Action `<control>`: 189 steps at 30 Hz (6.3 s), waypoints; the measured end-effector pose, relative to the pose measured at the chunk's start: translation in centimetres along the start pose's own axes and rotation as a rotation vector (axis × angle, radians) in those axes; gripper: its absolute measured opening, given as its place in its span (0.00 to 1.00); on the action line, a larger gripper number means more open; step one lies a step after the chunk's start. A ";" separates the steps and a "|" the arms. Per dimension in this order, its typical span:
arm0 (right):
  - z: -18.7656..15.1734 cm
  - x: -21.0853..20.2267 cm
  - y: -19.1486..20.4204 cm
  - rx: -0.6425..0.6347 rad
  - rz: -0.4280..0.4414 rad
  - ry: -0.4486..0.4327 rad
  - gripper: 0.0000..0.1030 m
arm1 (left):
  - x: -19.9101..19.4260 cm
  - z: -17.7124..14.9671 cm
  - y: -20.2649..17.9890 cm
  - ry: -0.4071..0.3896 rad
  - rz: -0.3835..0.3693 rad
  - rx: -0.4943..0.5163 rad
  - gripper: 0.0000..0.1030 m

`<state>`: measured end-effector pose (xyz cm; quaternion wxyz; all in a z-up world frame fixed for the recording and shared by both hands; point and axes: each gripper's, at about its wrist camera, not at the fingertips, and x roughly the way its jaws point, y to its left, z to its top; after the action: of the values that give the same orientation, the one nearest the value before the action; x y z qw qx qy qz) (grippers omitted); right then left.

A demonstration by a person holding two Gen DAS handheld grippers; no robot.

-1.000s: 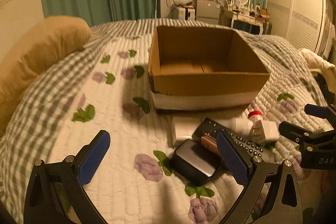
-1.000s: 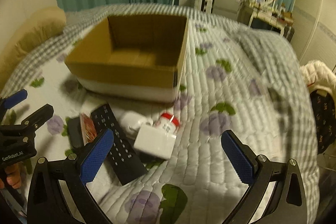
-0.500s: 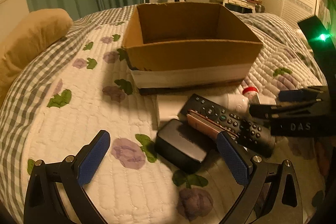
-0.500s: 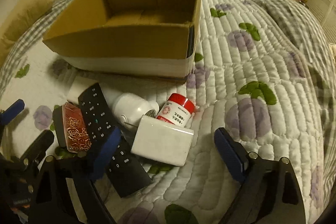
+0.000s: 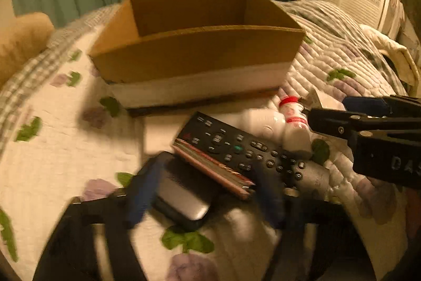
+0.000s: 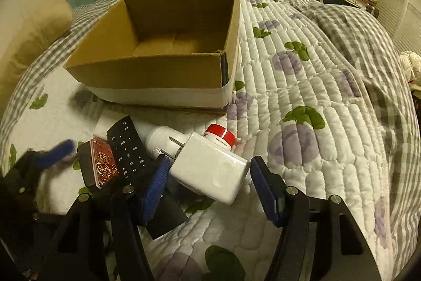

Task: Organize rigid objects
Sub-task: 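Grasp the red-patterned card with the left gripper while the right grasps the white tissue pack, then carry both items over the cardboard box and open both grippers to drop them, then grasp the grey UGREEN case with the left gripper while the right grasps the black remote, then carry the case and remote into the box and open both grippers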

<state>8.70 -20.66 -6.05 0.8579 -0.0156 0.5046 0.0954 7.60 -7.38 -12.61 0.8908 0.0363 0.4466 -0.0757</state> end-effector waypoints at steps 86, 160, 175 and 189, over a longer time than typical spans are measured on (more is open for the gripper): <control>2.6 -12.3 5.5 -0.189 -0.104 -0.306 1.00 | -12.7 4.0 7.8 -0.256 0.151 -0.081 1.00; 6.7 -9.8 4.5 -0.224 0.020 -0.235 0.19 | -10.4 7.9 4.1 -0.189 0.004 -0.024 0.72; 16.9 -6.9 2.8 -0.165 -0.013 -0.246 0.19 | -1.8 18.1 5.2 -0.198 0.051 -0.009 0.72; 16.3 -1.0 1.6 -0.151 0.026 -0.162 0.19 | 3.5 17.0 3.8 -0.130 0.047 0.046 0.82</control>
<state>22.04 -17.22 2.94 0.8910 -0.0660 0.4249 0.1454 23.70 -6.19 -5.25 0.9184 0.0621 0.3850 -0.0671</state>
